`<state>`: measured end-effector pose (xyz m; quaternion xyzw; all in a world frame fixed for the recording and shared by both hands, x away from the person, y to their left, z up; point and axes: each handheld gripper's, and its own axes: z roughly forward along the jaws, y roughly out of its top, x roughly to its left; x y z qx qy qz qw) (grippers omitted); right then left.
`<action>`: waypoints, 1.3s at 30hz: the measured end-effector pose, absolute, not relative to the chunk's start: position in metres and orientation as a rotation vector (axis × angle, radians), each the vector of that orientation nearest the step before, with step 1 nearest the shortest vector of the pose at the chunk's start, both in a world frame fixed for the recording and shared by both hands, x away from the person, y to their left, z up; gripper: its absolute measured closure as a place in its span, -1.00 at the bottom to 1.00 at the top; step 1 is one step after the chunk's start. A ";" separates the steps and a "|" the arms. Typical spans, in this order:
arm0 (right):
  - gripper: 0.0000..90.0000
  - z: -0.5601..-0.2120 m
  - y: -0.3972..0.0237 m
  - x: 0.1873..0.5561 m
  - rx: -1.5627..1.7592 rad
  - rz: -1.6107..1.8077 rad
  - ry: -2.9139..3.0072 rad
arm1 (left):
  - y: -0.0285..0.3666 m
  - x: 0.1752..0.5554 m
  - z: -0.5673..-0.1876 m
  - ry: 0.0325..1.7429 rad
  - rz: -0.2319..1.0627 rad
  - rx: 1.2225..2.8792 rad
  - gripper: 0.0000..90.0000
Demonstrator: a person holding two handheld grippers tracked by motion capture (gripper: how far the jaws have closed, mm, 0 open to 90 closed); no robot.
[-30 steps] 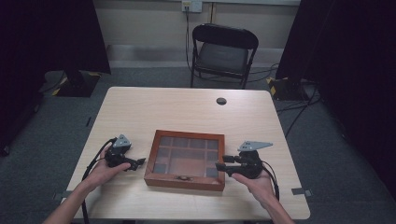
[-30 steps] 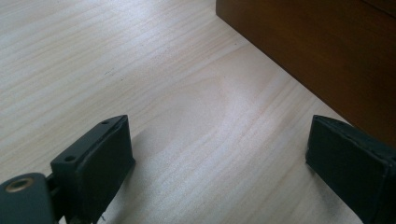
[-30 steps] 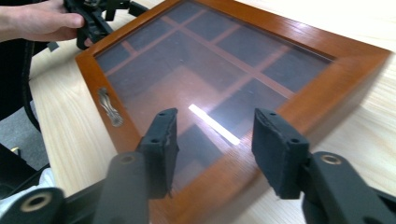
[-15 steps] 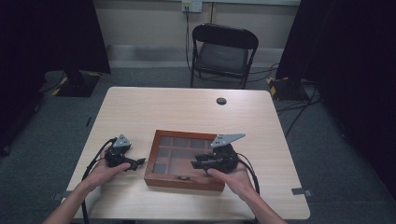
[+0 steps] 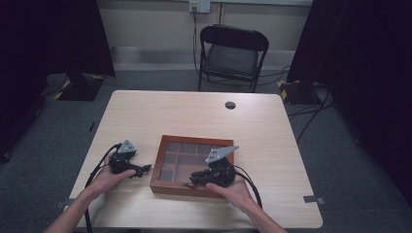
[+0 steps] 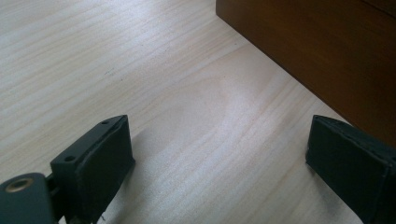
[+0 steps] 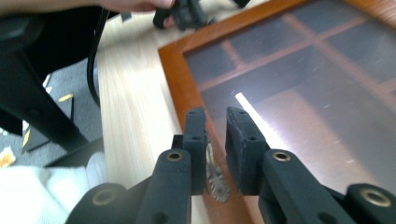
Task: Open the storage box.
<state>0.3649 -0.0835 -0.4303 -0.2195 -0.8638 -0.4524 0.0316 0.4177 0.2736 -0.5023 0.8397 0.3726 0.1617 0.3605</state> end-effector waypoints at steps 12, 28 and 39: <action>0.80 -0.443 -0.076 0.358 -0.636 -1.367 -2.690 | 0.274 0.418 -0.502 0.960 0.417 2.164 -0.85; 0.82 -0.438 -0.074 0.357 -0.597 -1.327 -2.753 | 0.274 0.418 -0.502 0.960 0.417 2.165 -0.85; 0.82 -0.429 -0.080 0.358 -0.588 -1.350 -2.733 | 0.274 0.418 -0.502 0.960 0.417 2.164 -0.85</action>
